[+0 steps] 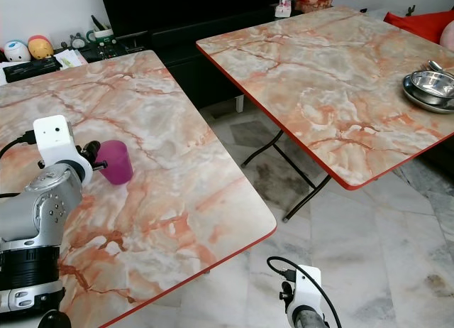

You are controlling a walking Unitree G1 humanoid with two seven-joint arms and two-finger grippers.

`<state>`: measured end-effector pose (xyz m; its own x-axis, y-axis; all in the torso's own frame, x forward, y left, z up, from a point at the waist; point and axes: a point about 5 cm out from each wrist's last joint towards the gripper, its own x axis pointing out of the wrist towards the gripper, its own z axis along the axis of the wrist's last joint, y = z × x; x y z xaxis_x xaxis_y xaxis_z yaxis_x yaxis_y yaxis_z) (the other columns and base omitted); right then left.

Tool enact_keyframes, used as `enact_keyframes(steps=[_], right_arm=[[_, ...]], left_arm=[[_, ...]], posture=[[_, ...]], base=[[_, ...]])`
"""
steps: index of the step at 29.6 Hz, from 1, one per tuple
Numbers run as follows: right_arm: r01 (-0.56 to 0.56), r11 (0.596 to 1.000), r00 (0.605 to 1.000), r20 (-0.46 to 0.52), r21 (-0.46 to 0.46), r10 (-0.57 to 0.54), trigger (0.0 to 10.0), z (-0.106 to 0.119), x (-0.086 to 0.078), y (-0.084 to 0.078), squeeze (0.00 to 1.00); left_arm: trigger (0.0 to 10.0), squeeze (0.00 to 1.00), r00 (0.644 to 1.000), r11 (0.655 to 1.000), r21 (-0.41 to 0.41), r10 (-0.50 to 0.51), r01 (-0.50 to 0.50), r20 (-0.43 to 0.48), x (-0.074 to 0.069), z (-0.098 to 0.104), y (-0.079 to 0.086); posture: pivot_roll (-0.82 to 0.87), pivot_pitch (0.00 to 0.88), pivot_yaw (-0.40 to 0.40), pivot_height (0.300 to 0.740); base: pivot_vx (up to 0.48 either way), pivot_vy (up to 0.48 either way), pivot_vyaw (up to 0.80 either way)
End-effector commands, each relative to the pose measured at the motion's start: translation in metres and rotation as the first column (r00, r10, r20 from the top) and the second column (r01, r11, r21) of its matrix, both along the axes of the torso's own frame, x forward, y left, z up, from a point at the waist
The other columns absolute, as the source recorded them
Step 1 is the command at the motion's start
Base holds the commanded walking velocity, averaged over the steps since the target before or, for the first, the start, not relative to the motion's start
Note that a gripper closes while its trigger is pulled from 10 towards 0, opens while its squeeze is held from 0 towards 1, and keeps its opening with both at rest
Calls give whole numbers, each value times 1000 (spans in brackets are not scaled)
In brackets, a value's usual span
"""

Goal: Setting the table

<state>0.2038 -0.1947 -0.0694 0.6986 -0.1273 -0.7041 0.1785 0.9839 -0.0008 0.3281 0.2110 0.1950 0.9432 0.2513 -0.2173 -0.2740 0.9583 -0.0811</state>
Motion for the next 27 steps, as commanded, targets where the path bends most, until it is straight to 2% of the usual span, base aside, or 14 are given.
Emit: enact_keyframes(steps=[1, 27], right_arm=[[-6, 1000, 1000, -17, 2, 6, 10000, -2, -2, 0, 0], [-10, 1000, 1000, -18, 9, 10, 10000, -2, -2, 1, 0]], left_arm=[[10000, 0, 1000, 1000, 23, 1, 0, -12, -3, -1, 2], [10000, 0, 996, 999, 35, -11, 14, -88, -5, -14, -1]], posture=[[156, 60, 8, 740], [154, 58, 8, 740]], base=[[0, 0, 0], [0, 0, 0]])
